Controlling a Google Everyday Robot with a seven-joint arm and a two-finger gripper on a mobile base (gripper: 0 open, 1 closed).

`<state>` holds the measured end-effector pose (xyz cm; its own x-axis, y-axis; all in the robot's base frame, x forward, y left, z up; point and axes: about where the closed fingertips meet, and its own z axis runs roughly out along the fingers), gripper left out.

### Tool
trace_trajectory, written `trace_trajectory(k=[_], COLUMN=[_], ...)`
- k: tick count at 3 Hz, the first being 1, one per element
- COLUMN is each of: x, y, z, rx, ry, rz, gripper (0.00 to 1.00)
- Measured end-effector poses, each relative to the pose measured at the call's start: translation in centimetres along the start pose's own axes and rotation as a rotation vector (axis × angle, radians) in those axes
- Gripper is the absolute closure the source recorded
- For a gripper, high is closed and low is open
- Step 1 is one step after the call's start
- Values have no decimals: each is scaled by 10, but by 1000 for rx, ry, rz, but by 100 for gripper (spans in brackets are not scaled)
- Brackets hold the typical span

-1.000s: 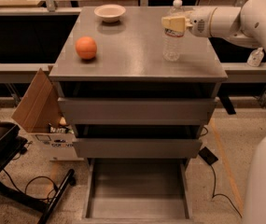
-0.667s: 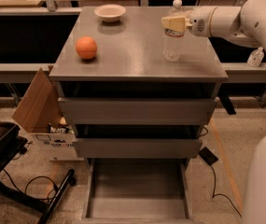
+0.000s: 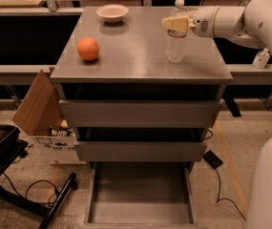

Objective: Pick water bottle from bottom drawer and place on counter

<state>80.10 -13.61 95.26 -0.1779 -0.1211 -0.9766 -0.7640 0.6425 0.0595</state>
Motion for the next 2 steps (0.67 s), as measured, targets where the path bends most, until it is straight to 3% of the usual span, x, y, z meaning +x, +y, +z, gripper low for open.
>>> trace_trajectory(k=[1, 2], x=[-1, -4], y=[3, 4], z=[4, 2], rx=[-8, -9], ry=[0, -3], rz=[2, 3], gripper=[0, 0])
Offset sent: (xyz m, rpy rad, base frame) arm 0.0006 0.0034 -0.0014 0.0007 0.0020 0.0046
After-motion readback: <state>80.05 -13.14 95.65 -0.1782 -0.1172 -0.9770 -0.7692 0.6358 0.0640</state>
